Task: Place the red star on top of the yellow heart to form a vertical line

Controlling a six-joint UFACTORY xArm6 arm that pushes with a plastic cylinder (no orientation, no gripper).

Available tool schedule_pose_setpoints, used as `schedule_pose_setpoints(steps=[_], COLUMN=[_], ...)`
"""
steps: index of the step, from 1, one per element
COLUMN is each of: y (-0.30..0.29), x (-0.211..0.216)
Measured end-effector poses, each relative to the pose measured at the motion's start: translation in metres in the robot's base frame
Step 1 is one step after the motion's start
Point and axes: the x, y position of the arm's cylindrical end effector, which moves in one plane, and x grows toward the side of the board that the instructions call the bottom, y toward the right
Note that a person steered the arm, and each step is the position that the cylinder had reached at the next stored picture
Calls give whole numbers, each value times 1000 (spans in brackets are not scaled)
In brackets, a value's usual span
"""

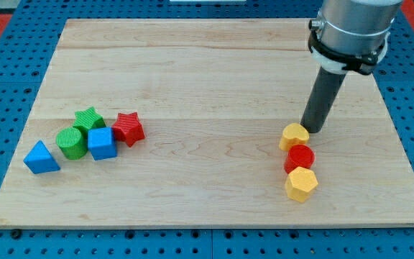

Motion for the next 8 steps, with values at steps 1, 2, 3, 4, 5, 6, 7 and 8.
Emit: schedule_pose_setpoints(steps=[1, 2, 3, 4, 5, 6, 7, 8], y=[-11, -106, -159, -172, -202, -256, -290, -306], x=[-59, -65, -43, 9, 67, 67, 26, 24])
